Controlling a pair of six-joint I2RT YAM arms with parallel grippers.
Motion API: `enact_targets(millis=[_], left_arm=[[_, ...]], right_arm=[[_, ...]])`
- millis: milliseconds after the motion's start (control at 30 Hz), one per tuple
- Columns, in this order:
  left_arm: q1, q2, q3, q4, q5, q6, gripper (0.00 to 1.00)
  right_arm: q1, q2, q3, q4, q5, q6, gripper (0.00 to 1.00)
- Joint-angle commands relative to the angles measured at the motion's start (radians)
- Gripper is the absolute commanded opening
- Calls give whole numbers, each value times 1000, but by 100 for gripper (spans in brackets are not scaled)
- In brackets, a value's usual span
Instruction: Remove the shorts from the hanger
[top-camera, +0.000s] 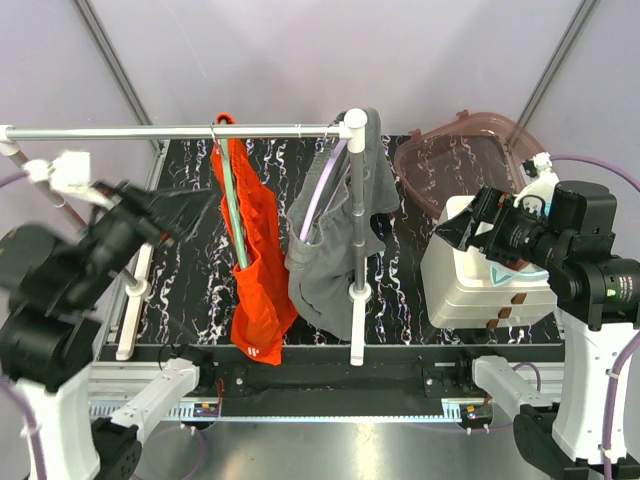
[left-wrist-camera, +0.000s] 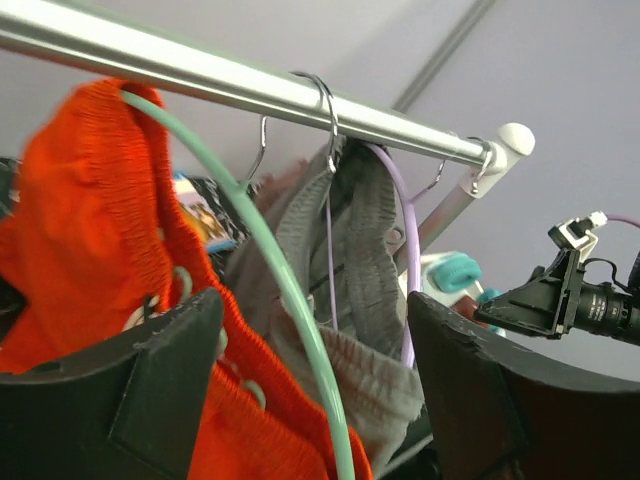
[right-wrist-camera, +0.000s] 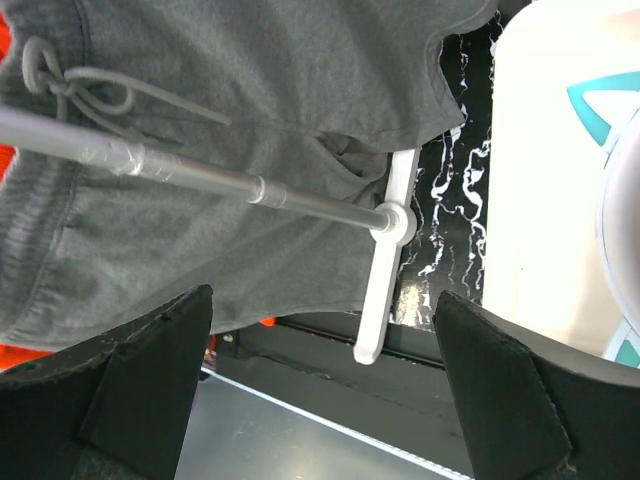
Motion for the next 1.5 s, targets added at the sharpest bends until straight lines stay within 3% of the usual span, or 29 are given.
enact_targets(millis=[0, 167, 267, 333, 367, 400, 500, 700, 867, 1000, 1467], left_arm=[[-3, 59, -35, 190, 187, -54, 77], [-35, 102, -31, 199, 232, -66, 75], [-119, 111, -53, 216, 172, -48, 75], [-263, 160, -48, 215, 111, -27, 73], [-340, 172, -38, 210, 50, -4, 73], [-495, 195, -28, 203, -100, 19, 73], [-694, 246, 20, 170, -292, 92, 72], [-896, 356, 144, 51, -575, 185, 73], [-942, 479, 323, -150, -721, 207, 72], [-956, 547, 373, -250, -785, 164, 70], [-960, 516, 282, -261, -674, 75, 64]], right_arm=[[41, 4, 36, 9, 68, -67, 100], [120, 37, 60, 9, 116, -104, 100], [158, 65, 82, 9, 134, -126, 100], [164, 86, 87, 12, 128, -127, 100], [166, 94, 88, 19, 122, -127, 100], [167, 100, 93, 20, 113, -126, 100], [169, 117, 108, 25, 94, -122, 100], [170, 119, 107, 23, 80, -127, 100], [175, 114, 82, 19, 90, -133, 100], [175, 117, 87, 17, 88, -135, 100], [175, 125, 51, 28, 71, -107, 100]])
